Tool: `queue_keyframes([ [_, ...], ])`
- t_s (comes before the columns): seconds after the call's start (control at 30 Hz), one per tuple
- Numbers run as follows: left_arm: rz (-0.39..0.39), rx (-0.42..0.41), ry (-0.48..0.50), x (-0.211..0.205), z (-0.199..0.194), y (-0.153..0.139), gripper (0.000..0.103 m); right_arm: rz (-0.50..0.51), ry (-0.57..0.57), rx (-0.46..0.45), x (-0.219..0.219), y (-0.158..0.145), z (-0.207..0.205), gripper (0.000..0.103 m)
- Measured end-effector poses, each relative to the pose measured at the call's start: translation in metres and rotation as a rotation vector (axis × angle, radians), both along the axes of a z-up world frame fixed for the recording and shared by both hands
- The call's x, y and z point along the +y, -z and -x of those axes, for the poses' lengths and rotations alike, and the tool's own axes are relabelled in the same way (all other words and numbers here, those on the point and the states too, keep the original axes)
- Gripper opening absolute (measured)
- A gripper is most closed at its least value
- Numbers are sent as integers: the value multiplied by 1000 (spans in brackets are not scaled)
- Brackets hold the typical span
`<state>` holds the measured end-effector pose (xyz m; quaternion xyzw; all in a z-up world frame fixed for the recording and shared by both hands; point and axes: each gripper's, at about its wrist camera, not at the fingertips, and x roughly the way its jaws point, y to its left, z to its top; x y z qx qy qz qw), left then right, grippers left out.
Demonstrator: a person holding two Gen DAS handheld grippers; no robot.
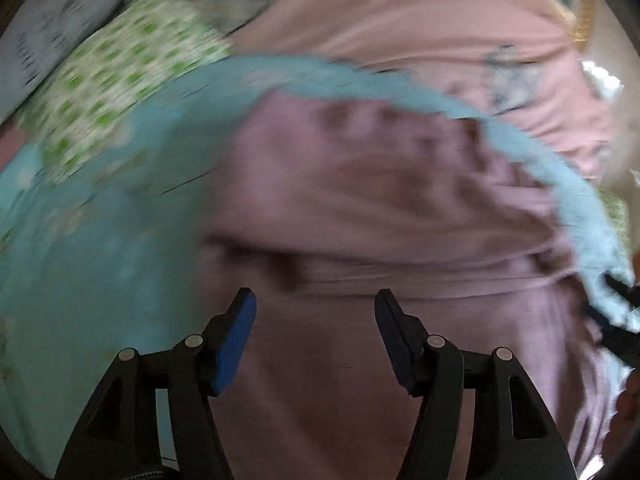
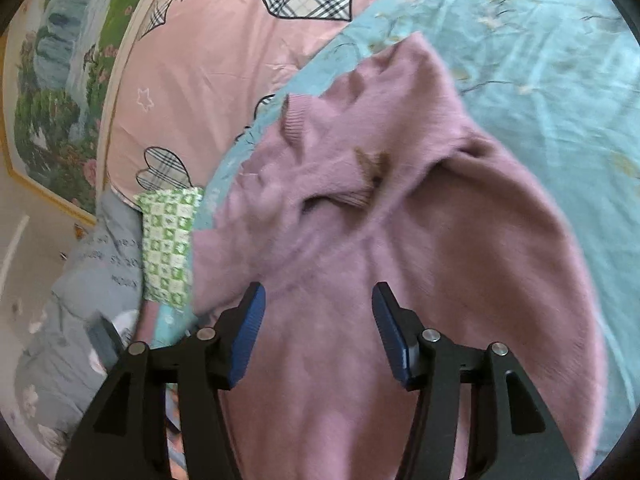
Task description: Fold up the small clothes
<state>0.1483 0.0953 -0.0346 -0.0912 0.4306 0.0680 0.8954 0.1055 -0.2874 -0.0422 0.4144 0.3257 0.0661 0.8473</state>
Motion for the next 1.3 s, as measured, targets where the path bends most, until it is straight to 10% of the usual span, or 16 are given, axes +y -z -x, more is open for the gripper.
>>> queue_keyframes([
  [0.4, -10, 39, -97, 43, -30, 23, 63, -154, 102, 57, -11, 25, -81, 67],
  [0.47, -25, 28, -99, 45, -42, 20, 63, -145, 133, 31, -17, 21, -84, 58],
  [0.53, -47, 24, -121, 48, -56, 16, 63, -132, 120, 3, -20, 8, -94, 10],
  [0.73, -18, 7, -182, 62, -57, 19, 65, 154, 131, -366, -26, -105, -49, 7],
  [1.3, 113, -67, -255, 75, -18, 29, 66, 267, 124, 20, -57, 0, -50, 14],
])
